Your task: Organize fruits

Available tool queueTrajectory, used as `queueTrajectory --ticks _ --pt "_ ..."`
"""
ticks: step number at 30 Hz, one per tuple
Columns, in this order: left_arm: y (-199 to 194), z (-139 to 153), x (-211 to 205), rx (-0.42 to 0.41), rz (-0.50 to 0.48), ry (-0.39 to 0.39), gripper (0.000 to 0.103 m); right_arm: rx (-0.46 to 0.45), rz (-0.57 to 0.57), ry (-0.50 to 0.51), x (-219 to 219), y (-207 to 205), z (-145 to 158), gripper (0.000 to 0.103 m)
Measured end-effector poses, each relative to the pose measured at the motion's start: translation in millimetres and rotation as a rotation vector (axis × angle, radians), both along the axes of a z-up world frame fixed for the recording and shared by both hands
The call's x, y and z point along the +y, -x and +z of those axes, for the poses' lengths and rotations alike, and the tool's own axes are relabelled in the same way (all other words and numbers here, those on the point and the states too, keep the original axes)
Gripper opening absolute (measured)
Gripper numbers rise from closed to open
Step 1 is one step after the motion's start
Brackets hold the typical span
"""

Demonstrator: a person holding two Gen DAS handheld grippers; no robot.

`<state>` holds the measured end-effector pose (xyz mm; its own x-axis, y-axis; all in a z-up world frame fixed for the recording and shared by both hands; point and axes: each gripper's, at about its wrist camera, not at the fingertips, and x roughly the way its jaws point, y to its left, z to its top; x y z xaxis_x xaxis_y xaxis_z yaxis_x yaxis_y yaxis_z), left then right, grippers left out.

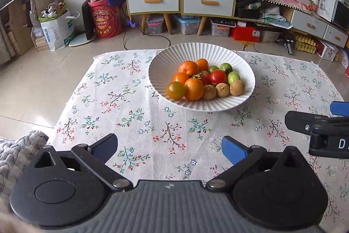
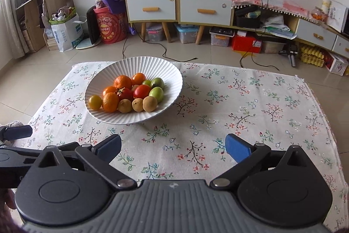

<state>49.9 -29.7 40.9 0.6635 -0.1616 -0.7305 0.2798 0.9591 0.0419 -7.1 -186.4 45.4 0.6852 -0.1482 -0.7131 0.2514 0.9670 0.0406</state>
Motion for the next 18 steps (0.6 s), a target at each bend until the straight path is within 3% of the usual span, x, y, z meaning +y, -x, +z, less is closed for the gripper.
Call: queueTrajectory --ticks 6,18 --pt "9.6 4.3 2.2 -0.026 0.002 -0.010 0.097 0.005 0.019 0.050 8.5 -1.8 -2.6 0.102" --pt "5.8 -3.5 1.3 -0.011 0.000 -0.012 0.097 0.013 0.034 0.054 12.7 -1.0 -7.2 0.102"
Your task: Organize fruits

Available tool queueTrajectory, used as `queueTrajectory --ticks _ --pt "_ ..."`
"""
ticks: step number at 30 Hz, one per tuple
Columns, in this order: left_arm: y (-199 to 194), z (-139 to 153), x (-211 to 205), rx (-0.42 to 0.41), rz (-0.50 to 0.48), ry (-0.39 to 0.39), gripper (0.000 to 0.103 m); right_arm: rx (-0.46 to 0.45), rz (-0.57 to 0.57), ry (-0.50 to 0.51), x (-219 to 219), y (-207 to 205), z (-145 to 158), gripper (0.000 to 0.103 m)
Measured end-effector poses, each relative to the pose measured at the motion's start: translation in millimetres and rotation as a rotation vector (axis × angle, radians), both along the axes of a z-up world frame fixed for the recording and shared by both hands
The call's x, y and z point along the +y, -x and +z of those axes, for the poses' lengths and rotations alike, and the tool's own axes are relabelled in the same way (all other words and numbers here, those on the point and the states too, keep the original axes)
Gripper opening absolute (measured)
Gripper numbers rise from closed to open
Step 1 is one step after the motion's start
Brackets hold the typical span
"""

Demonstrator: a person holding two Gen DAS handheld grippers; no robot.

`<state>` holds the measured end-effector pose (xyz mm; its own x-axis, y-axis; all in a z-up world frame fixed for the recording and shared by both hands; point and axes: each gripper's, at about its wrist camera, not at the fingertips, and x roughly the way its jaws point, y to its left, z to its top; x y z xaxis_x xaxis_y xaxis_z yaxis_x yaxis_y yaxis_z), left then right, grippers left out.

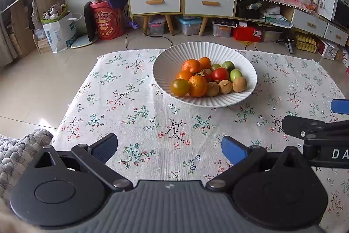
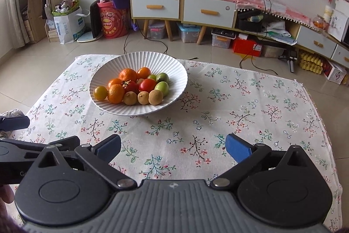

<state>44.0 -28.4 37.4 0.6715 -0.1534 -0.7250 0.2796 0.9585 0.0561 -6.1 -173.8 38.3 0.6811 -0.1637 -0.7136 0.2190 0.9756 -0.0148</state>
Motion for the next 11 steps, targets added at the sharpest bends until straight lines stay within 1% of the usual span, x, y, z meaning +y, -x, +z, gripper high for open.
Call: queueTrajectory --ticks 8,11 --pt "-1.0 -6.3 -1.0 0.018 -0.010 -0.011 0.097 0.003 0.000 -0.003 0.0 0.1 -1.6 0.102" --pt "-2.5 -12.2 -0.1 0.023 -0.020 -0.004 0.097 -0.006 -0.007 -0.006 -0.5 -0.3 -8.8 0.102"
